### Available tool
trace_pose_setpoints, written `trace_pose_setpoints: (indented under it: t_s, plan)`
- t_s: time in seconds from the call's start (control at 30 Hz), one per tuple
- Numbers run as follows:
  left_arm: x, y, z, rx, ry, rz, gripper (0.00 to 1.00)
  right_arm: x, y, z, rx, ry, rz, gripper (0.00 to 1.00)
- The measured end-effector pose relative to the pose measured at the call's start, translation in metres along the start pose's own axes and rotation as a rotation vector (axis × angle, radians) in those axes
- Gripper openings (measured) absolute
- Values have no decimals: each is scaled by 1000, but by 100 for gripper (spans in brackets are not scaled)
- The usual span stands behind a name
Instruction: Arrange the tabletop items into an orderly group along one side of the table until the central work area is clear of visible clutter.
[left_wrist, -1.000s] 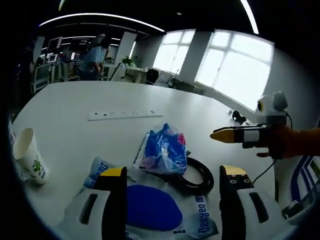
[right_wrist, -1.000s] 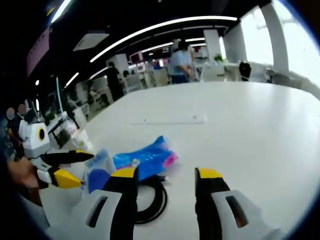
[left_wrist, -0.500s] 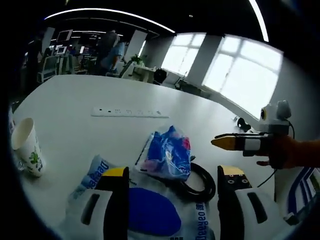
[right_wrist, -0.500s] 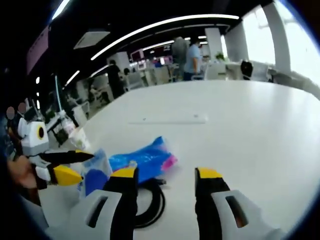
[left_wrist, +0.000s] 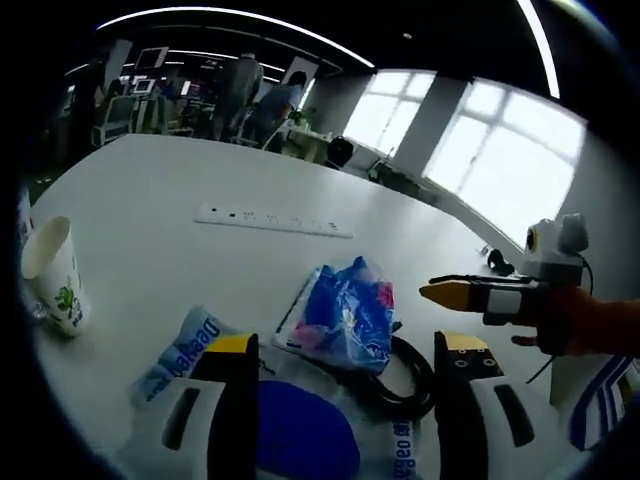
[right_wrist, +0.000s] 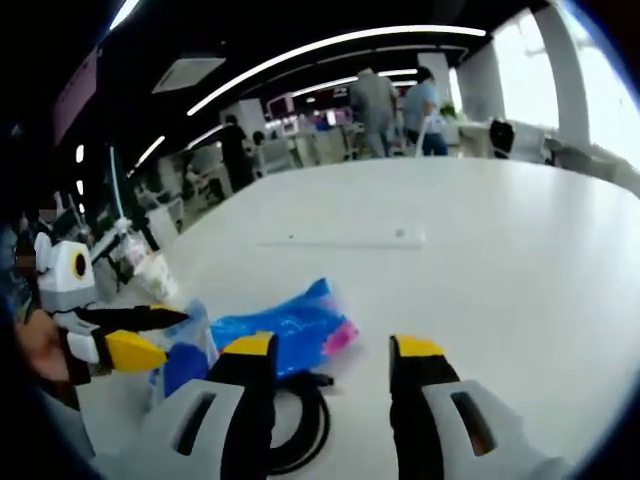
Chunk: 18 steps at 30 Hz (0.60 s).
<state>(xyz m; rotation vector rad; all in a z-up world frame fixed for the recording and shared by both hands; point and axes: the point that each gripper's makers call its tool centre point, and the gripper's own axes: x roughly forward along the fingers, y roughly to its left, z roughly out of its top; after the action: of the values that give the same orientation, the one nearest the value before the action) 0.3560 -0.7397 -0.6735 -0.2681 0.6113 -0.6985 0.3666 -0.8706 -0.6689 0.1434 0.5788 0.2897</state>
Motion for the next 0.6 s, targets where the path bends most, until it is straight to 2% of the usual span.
trace_pose_setpoints:
  t_s: [0.6]
  plan:
    - [9,-2,-4,-30,7,9,60,22,1,7,-17,10,26,40]
